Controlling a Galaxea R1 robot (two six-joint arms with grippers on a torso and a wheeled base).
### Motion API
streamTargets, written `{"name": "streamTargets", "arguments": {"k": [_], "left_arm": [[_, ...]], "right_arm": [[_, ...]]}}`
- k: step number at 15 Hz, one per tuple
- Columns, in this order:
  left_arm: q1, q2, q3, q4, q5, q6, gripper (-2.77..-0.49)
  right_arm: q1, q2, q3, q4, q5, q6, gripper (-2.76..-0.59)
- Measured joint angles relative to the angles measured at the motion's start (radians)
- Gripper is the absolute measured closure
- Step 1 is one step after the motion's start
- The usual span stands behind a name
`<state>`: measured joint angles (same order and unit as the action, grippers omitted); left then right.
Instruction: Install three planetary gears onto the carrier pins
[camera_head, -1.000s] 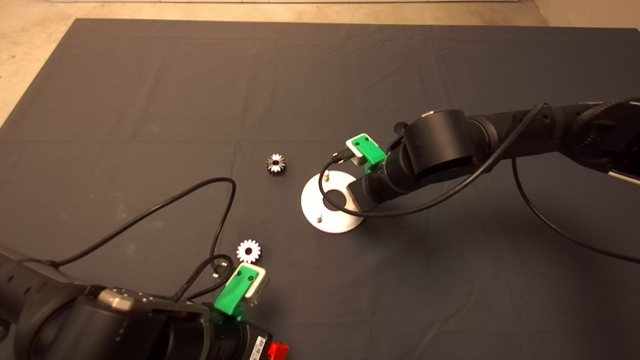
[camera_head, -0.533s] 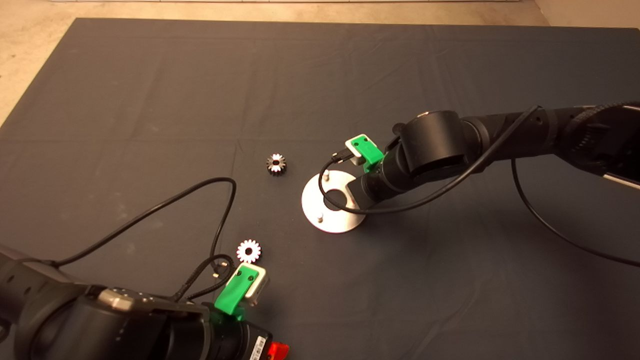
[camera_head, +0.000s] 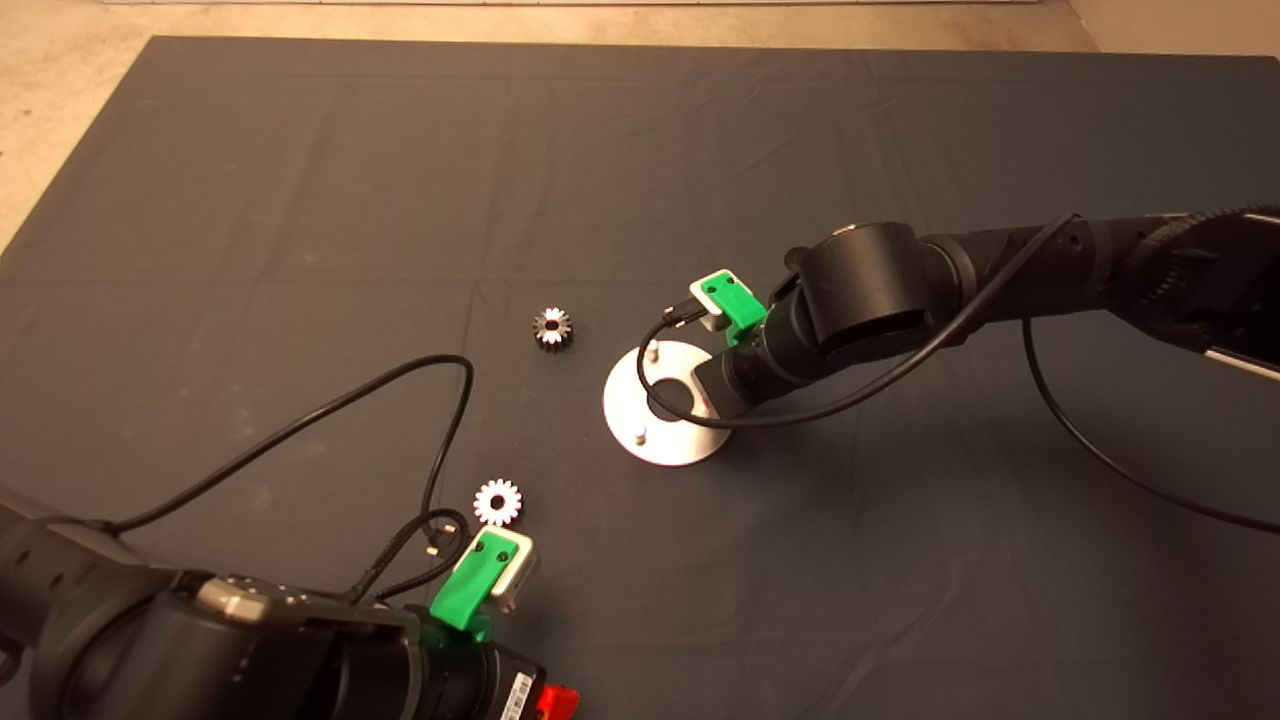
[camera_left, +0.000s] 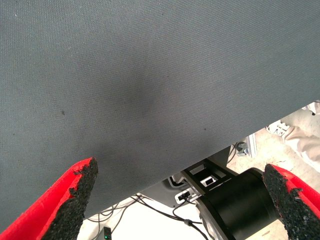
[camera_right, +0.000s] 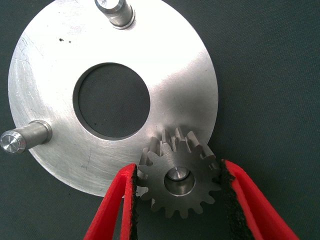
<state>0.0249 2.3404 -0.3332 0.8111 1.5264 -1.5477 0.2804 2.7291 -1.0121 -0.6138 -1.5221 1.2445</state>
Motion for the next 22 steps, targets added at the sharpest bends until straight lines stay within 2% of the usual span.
{"name": "streamTargets", "arguments": {"k": [12, 18, 22], "left_arm": [[0.0, 0.0, 0.0, 0.0, 0.0, 0.0, -2.36], [0.0, 0.0, 0.0, 0.0, 0.0, 0.0, -2.36], [0.0, 0.0, 0.0, 0.0, 0.0, 0.0, -2.36]], "right_arm": [[0.0, 0.0, 0.0, -0.003, 0.0, 0.0, -0.95], [0.0, 0.0, 0.0, -0.003, 0.0, 0.0, -1.1], [0.003, 0.0, 0.0, -0.003, -0.005, 0.0, -1.32]]}}
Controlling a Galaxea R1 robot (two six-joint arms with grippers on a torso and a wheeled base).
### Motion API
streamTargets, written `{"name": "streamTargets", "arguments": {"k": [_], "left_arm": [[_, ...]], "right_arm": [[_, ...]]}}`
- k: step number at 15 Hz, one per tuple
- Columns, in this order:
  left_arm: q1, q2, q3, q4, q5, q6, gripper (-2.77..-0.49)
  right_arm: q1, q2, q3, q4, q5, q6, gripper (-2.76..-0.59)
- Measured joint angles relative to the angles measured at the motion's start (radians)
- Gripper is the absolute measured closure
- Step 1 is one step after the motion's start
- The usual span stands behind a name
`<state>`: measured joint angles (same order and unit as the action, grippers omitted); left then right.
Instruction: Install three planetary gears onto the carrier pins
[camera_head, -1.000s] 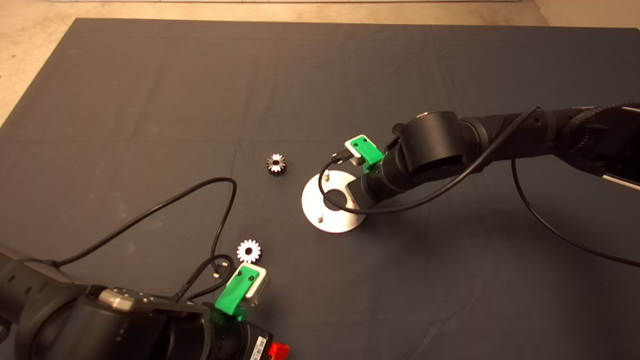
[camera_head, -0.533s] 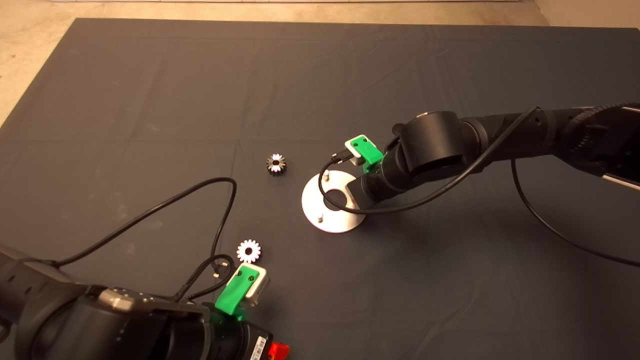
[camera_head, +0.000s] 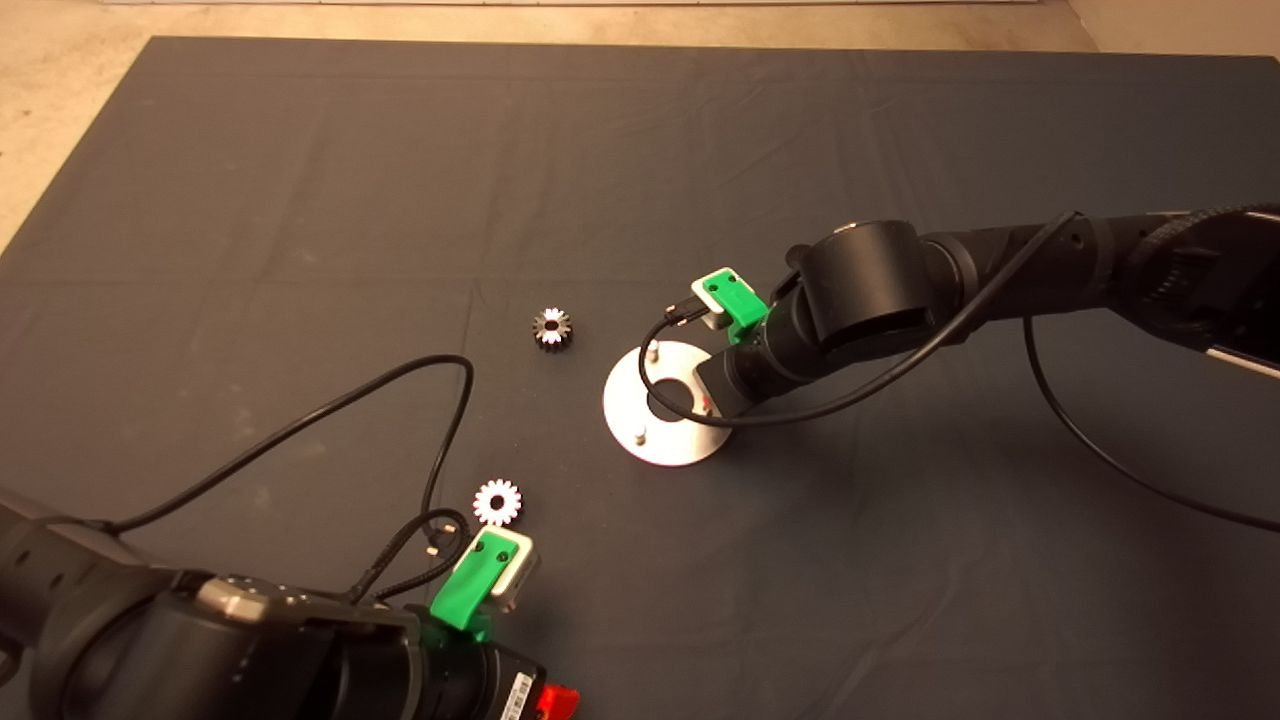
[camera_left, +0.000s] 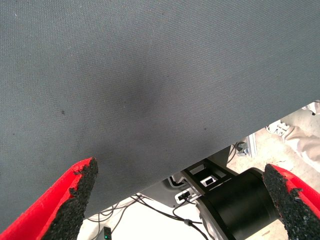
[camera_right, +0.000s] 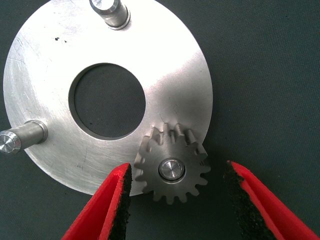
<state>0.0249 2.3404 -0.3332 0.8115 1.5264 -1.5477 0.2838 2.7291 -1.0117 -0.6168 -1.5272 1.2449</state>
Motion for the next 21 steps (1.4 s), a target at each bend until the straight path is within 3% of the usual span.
{"name": "streamTargets", "arguments": {"k": [2, 6, 7, 13, 18, 21], "left_arm": [[0.0, 0.0, 0.0, 0.0, 0.0, 0.0, -2.36], [0.0, 0.0, 0.0, 0.0, 0.0, 0.0, -2.36], [0.0, 0.0, 0.0, 0.0, 0.0, 0.0, -2.36], [0.0, 0.0, 0.0, 0.0, 0.0, 0.0, -2.36], [0.0, 0.0, 0.0, 0.0, 0.0, 0.0, -2.36], [0.0, -0.001, 0.0, 0.0, 0.0, 0.0, -2.36]], "right_arm": [[0.0, 0.0, 0.0, 0.0, 0.0, 0.0, -1.45], [0.0, 0.001, 0.0, 0.0, 0.0, 0.001, -1.5], [0.0, 0.003, 0.0, 0.0, -0.001, 0.001, -1.62], [0.0, 0.023, 0.0, 0.0, -0.003, 0.001, -1.65], [0.002, 0.036, 0.0, 0.0, -0.003, 0.001, -1.89], [0.005, 0.029, 0.018, 0.0, -0.003, 0.006, -1.89]]}}
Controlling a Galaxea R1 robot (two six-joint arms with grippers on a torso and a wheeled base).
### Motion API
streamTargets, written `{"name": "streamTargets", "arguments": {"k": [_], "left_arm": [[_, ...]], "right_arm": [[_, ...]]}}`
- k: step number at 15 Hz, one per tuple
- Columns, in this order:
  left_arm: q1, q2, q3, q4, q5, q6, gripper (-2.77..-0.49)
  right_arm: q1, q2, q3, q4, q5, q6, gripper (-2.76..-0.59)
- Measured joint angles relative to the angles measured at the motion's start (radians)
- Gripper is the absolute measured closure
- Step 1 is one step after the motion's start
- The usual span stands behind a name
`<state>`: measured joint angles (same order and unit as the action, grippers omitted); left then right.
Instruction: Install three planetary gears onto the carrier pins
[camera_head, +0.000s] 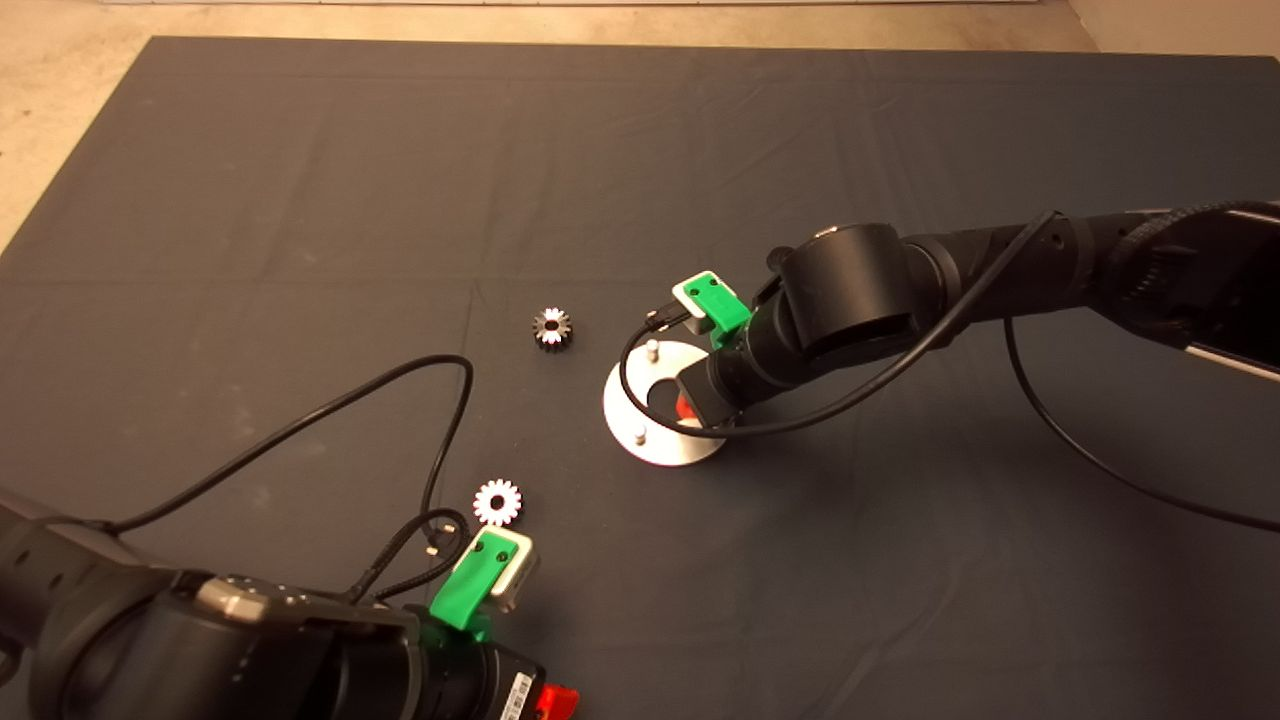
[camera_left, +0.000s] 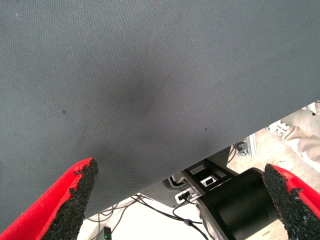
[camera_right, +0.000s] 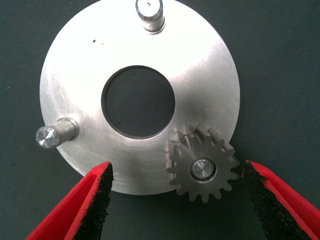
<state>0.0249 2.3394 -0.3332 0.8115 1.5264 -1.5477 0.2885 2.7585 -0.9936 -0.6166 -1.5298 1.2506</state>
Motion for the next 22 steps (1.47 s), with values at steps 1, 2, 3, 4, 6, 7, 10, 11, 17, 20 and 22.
{"name": "streamTargets", "arguments": {"k": [1, 2, 3, 4, 6, 7, 10, 11, 17, 20, 22], "left_arm": [[0.0, -0.002, 0.0, 0.0, 0.0, 0.0, -2.36], [0.0, -0.002, 0.0, 0.0, 0.0, 0.0, -2.36], [0.0, -0.002, 0.0, 0.0, 0.0, 0.0, -2.36], [0.0, -0.002, 0.0, 0.0, 0.0, 0.0, -2.36], [0.0, -0.002, 0.0, 0.0, 0.0, 0.0, -2.36], [0.0, -0.002, 0.0, 0.0, 0.0, 0.0, -2.36], [0.0, -0.002, 0.0, 0.0, 0.0, 0.001, -2.36], [0.0, -0.002, 0.0, 0.0, 0.0, 0.001, -2.36], [-0.001, -0.035, 0.0, 0.0, 0.0, 0.065, -2.36], [-0.024, -0.079, 0.0, 0.0, 0.001, 0.164, -2.36], [-0.04, -0.092, 0.0, 0.0, 0.0, 0.233, -2.36]], "right_arm": [[0.005, -0.009, 0.02, 0.0, 0.0, 0.008, -1.89], [0.013, -0.023, 0.045, 0.0, 0.0, 0.02, -1.92], [0.023, -0.045, 0.085, 0.0, 0.0, 0.038, -2.05], [0.037, -0.074, 0.144, 0.0, 0.0, 0.073, -2.06], [0.093, -0.163, 0.312, 0.012, 0.003, 0.159, -2.18], [0.147, -0.224, 0.401, 0.035, 0.004, 0.214, -2.2], [0.264, -0.352, 0.571, 0.138, -0.013, 0.398, -2.2], [0.262, -0.349, 0.592, 0.168, -0.01, 0.431, -2.2], [0.258, -0.3, 0.604, 0.202, -0.001, 0.48, -2.2], [0.22, -0.3, 0.607, 0.21, -0.001, 0.486, -2.2], [0.167, -0.302, 0.607, 0.206, -0.002, 0.487, -2.2]]}}
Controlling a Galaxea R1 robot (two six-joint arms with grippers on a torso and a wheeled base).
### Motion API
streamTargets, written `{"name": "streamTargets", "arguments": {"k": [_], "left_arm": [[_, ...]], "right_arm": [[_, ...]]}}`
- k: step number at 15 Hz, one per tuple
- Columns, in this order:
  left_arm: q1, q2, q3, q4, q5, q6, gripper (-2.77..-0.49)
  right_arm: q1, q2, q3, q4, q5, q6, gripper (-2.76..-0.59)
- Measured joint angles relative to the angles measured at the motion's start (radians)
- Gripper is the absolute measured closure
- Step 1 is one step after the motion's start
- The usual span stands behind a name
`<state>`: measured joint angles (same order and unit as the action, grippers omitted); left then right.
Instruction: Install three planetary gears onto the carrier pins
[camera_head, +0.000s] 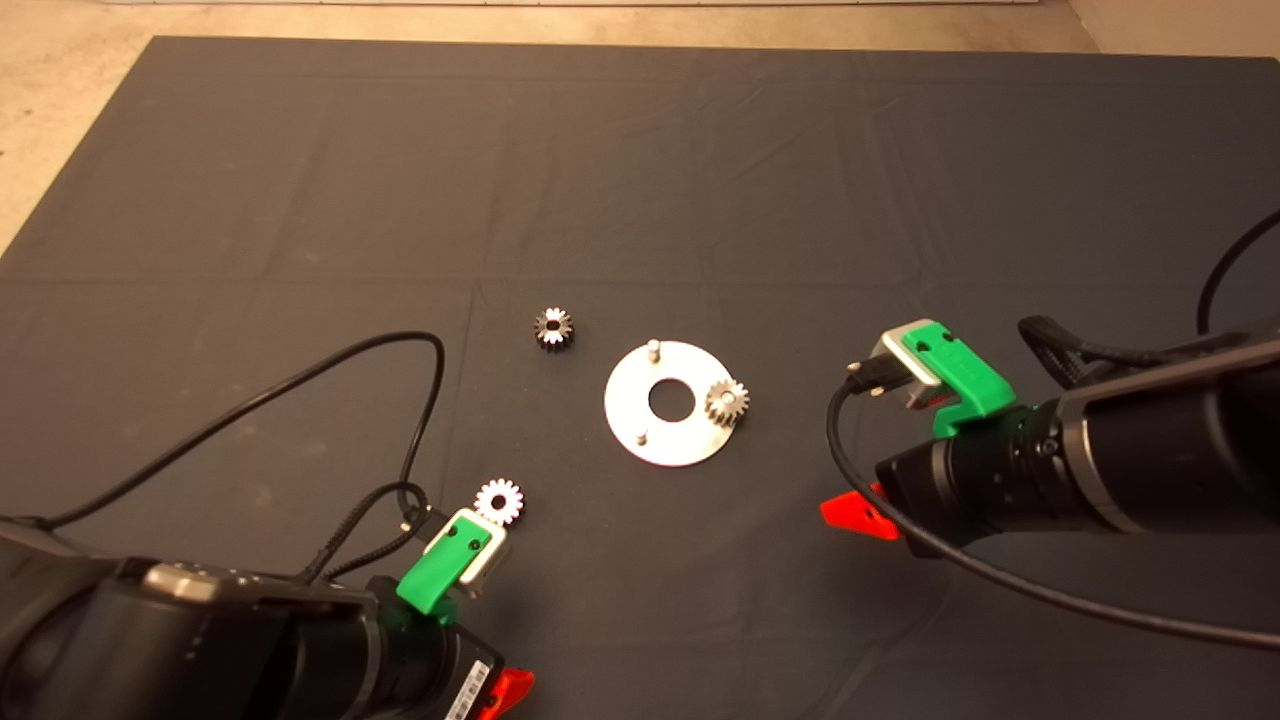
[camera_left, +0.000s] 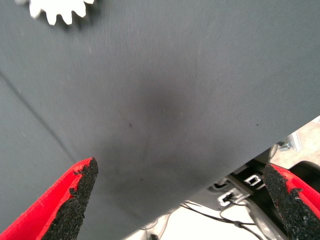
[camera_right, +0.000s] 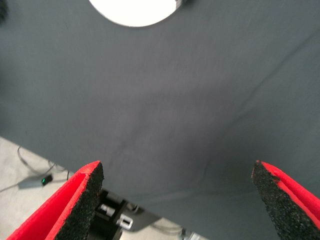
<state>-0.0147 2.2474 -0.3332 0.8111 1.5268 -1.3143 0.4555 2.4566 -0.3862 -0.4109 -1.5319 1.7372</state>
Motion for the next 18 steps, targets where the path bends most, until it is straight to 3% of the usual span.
{"name": "streamTargets", "arguments": {"k": [2, 4, 6, 9, 14, 18], "left_arm": [[-0.012, -0.003, 0.0, 0.001, -0.001, 0.042, -2.36], [-0.014, -0.007, -0.009, 0.0, 0.0, 0.069, -2.36], [-0.024, -0.006, -0.03, 0.0, 0.0, 0.101, -2.36], [-0.03, 0.003, -0.084, 0.0, 0.0, 0.162, -2.36], [-0.053, 0.059, -0.18, 0.0, -0.001, 0.235, -2.36], [-0.098, 0.083, -0.228, -0.001, -0.001, 0.277, -2.36]], "right_arm": [[-0.06, -0.018, 0.001, -0.027, 0.001, -0.001, -2.2], [-0.108, -0.04, 0.001, -0.139, 0.0, -0.017, -2.2], [-0.137, -0.053, 0.001, -0.208, 0.0, -0.036, -2.2], [-0.156, -0.058, 0.001, -0.223, -0.001, -0.047, -2.2], [-0.181, -0.064, 0.001, -0.23, -0.001, -0.057, -2.2], [-0.194, -0.069, 0.001, -0.233, -0.002, -0.072, -2.2]]}}
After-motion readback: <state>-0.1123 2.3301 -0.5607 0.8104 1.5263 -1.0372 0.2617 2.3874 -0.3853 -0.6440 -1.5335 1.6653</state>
